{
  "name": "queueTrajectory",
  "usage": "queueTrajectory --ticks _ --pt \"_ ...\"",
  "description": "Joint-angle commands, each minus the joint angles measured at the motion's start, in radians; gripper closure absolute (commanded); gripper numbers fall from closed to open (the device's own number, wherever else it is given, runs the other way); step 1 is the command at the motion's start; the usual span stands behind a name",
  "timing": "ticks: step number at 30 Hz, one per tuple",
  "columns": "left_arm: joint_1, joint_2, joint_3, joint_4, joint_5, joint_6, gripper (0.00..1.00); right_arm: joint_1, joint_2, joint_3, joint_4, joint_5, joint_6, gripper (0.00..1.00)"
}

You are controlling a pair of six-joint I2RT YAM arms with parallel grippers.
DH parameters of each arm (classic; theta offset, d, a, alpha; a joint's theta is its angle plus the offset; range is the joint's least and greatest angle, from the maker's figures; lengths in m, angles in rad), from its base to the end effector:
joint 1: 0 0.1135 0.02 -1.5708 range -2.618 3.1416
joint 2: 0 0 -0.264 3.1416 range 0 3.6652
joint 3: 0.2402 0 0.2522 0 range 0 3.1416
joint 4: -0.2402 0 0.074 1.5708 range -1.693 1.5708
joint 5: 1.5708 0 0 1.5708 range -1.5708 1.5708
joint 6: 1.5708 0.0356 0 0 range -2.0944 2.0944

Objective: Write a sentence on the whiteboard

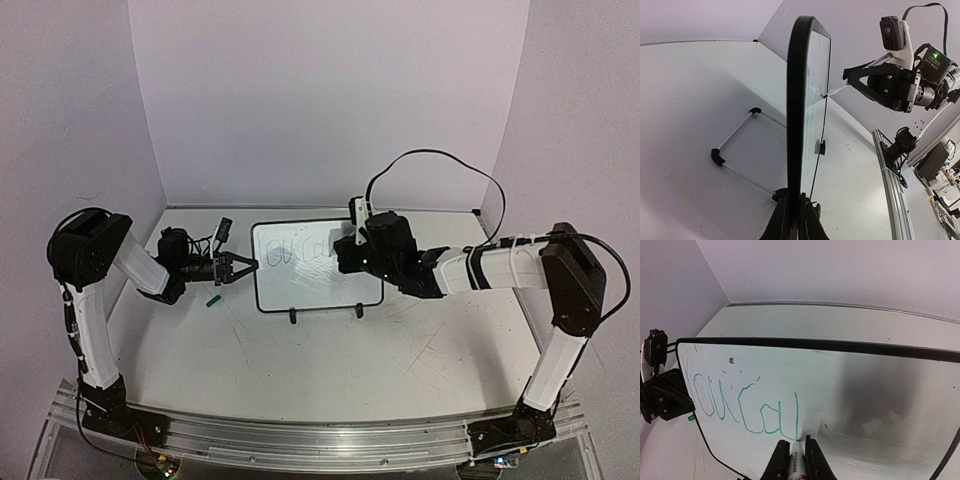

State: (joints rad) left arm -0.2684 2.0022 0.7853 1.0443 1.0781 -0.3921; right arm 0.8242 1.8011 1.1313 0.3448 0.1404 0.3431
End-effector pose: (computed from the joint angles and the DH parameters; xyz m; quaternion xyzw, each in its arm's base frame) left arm 0.3398 -0.1260 0.1287 0.2891 0.6760 -0.5508 0.3950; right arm 0.2842 0.2998 0.2306 -0.1533 0.7966 0.2732 0.5170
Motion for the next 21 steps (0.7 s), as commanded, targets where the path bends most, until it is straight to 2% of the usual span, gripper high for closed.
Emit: queueTrajectory --ticks 1,21 --pt "0.010 -0.029 0.014 -0.016 -0.010 0.019 1.00 -0.007 -0.005 0.004 -0.009 0.038 0.002 1.00" --pt "0.010 -0.029 0.015 -0.017 -0.010 0.022 1.00 -0.022 0.011 0.100 0.011 0.096 -0.023 1.00"
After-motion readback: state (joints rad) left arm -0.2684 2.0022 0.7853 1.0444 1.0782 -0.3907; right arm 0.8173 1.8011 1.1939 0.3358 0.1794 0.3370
